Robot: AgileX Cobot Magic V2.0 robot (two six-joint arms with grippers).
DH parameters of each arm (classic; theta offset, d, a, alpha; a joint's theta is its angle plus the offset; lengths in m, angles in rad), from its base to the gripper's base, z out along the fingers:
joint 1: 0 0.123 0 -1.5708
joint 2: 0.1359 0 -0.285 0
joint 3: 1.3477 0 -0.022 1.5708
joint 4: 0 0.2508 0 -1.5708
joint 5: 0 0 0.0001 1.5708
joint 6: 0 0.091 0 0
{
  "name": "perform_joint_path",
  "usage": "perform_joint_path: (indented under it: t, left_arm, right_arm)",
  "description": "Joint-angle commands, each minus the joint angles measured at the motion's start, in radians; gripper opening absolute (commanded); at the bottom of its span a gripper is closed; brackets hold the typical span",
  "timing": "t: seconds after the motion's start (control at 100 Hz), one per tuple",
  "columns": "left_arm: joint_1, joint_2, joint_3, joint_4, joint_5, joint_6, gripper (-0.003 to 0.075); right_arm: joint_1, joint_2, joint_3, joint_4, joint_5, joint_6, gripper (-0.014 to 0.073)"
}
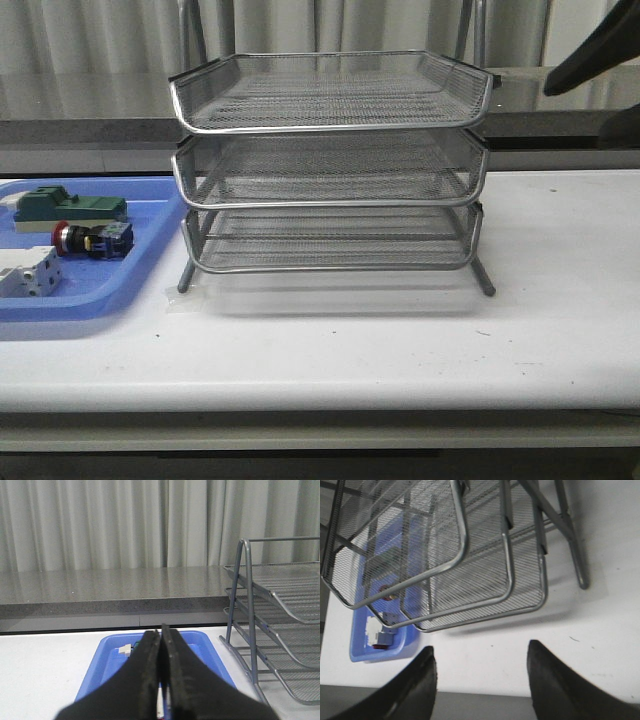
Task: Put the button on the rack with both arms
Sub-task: 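Reach the right gripper to the middle rack tier's front edge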
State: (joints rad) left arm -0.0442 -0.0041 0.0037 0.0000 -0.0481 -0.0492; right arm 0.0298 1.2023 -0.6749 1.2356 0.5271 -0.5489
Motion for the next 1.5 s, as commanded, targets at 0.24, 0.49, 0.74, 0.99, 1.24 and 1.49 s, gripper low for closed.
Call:
perform_joint_path:
  t: [0.24,0.49,0.74,0.99,1.24,1.49]
  left_arm:
    - [0.001,-0.032,0.034,-0.008,-0.084,-0.008,-0.002]
    - [0.001,-0.032,0.034,-0.008,-0.084,-0.008,-0.002]
    - [0.001,-0.032,0.034,-0.008,-0.084,-0.008,-0.002]
    - [0.001,-0.032,0.034,-0.008,-0.084,-0.008,-0.002]
    - [0.001,-0.032,0.034,-0.008,-0.084,-0.008,-0.002]
    - [0.001,-0.032,0.034,-0.008,-0.084,-0.008,-0.002]
  right_arm:
    - [-0.001,0.202,-0.036,0.427,0.076,-0.41,0.0423]
    - [-0.001,0.344,-0.038,0.581,0.166,-0.578,0.0423]
    - [-0.001,0.435,-0.075,0.637,0.227,-0.64,0.0423]
    - [-0.001,0.503,-0.162,0.637,0.259,-0.64,0.0423]
    - [-0.001,0.54,-0.197,0.637,0.278,-0.64,0.0357]
    - [-0.001,0.54,-0.196,0.634,0.277,-0.64,0.0036]
